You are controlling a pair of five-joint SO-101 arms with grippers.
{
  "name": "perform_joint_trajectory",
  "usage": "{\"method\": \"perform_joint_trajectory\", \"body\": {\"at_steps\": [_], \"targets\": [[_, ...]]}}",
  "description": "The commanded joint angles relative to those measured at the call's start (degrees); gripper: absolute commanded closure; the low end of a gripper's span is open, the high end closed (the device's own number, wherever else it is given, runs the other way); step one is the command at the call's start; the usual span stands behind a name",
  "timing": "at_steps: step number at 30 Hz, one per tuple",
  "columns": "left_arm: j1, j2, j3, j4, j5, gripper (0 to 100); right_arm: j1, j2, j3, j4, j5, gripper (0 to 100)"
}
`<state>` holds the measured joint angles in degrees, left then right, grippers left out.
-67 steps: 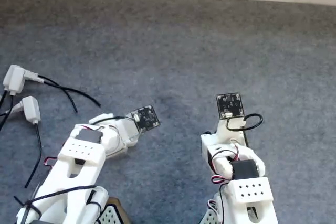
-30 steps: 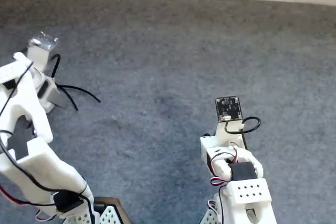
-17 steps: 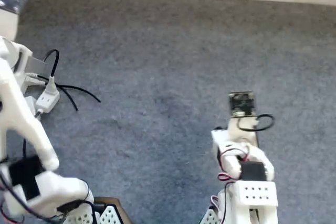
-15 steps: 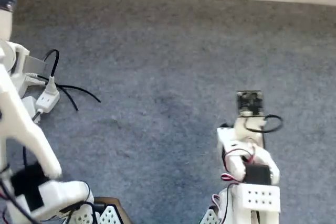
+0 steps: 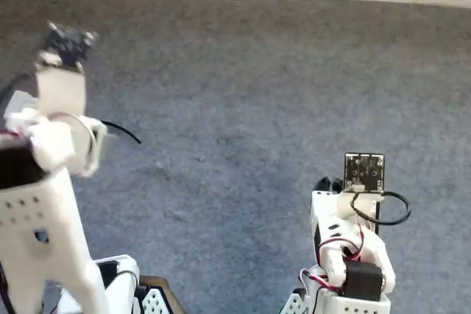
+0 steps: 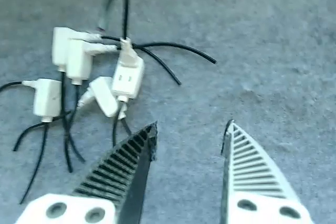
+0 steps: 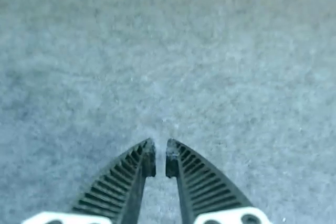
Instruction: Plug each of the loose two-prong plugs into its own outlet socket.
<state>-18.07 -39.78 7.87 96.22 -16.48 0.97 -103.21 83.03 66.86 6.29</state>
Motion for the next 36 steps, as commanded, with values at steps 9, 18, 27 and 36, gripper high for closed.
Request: {"method": "perform_joint_trajectory", "body": {"at_steps": [9, 18, 27, 36], "targets": [[4.7, -41.4, 53.3, -20.3, 3.0, 80, 0.5, -1.9, 11.8, 0.2, 0.5, 95.4], [4.1, -65.5, 75.1, -23.6, 2.7, 80, 0.5, -1.7, 19.9, 0.2, 0.5, 95.4], [4.0, -64.0, 89.3, -33.1, 2.7, 80, 0.5, -1.5, 20.4, 0.7, 0.5, 95.4], [4.0, -63.6, 89.3, -19.9, 2.7, 80, 0.5, -1.5, 20.4, 0.7, 0.5, 95.4]]}}
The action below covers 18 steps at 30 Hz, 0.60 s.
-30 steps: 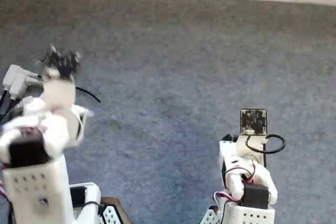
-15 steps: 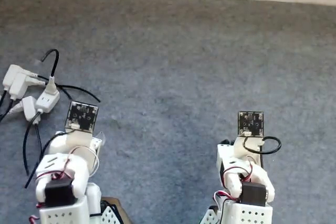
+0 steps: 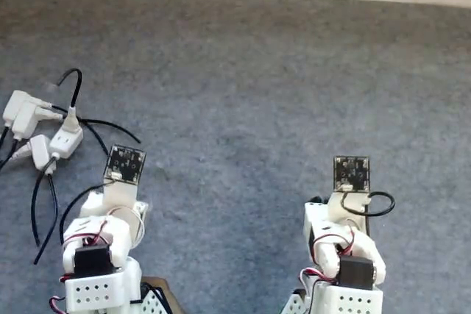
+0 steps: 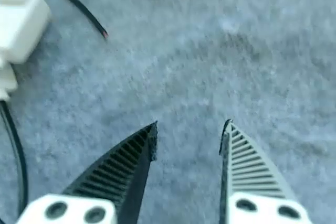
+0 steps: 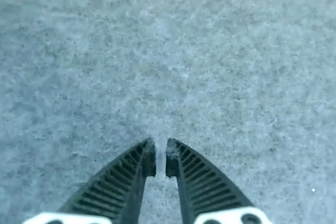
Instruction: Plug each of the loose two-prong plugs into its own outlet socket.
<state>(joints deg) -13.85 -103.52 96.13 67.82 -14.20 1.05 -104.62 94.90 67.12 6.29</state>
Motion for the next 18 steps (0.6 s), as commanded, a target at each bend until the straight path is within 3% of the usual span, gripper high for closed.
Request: {"method": "perform_joint_trajectory", "body": {"at_steps": [1, 18], "targets": [[-0.1, -0.3, 1.0, 9.8, 0.4, 80, 0.4, 0.0, 8.5, 0.5, 0.5, 95.4], [0.0, -0.2, 1.0, 9.3, 0.4, 80, 0.4, 0.0, 8.5, 0.5, 0.5, 95.4]]}}
